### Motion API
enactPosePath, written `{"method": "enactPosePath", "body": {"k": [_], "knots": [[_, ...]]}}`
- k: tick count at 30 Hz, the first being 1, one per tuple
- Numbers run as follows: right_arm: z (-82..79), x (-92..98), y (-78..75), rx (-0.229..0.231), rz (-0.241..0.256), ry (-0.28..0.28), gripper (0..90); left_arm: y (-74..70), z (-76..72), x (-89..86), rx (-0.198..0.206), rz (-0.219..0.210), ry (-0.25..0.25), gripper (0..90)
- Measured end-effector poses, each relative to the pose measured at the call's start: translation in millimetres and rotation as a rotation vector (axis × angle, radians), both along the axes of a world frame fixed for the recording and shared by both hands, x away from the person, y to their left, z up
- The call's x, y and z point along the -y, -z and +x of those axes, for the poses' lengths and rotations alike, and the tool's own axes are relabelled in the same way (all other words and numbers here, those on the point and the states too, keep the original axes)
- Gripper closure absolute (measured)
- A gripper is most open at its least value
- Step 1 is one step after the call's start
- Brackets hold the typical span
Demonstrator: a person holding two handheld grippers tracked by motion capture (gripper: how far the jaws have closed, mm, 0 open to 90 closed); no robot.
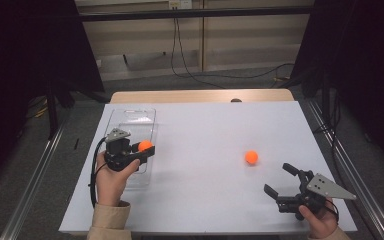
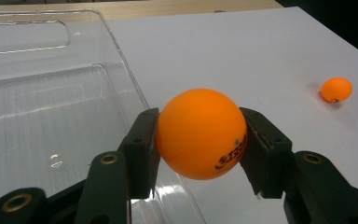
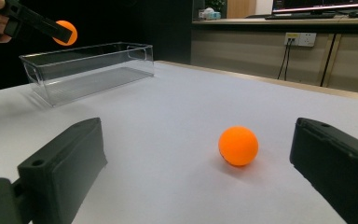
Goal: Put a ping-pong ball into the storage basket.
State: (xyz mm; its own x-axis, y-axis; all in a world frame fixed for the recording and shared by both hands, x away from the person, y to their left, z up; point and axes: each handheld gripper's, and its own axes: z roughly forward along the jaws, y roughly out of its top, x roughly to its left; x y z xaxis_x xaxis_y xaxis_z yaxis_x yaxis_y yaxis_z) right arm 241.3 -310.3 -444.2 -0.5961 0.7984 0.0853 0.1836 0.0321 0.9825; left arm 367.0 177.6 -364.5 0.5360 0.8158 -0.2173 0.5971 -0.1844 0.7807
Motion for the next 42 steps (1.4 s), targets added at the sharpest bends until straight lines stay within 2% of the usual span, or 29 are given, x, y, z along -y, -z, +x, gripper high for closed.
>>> {"method": "enactPosePath", "body": {"k": [42], "knots": [[0.0, 0.1, -0.1, 0.002, 0.0, 0.0, 2.7, 3.8, 2.0, -13.8, 0.019, 0.024, -0.05, 50.9]]}}
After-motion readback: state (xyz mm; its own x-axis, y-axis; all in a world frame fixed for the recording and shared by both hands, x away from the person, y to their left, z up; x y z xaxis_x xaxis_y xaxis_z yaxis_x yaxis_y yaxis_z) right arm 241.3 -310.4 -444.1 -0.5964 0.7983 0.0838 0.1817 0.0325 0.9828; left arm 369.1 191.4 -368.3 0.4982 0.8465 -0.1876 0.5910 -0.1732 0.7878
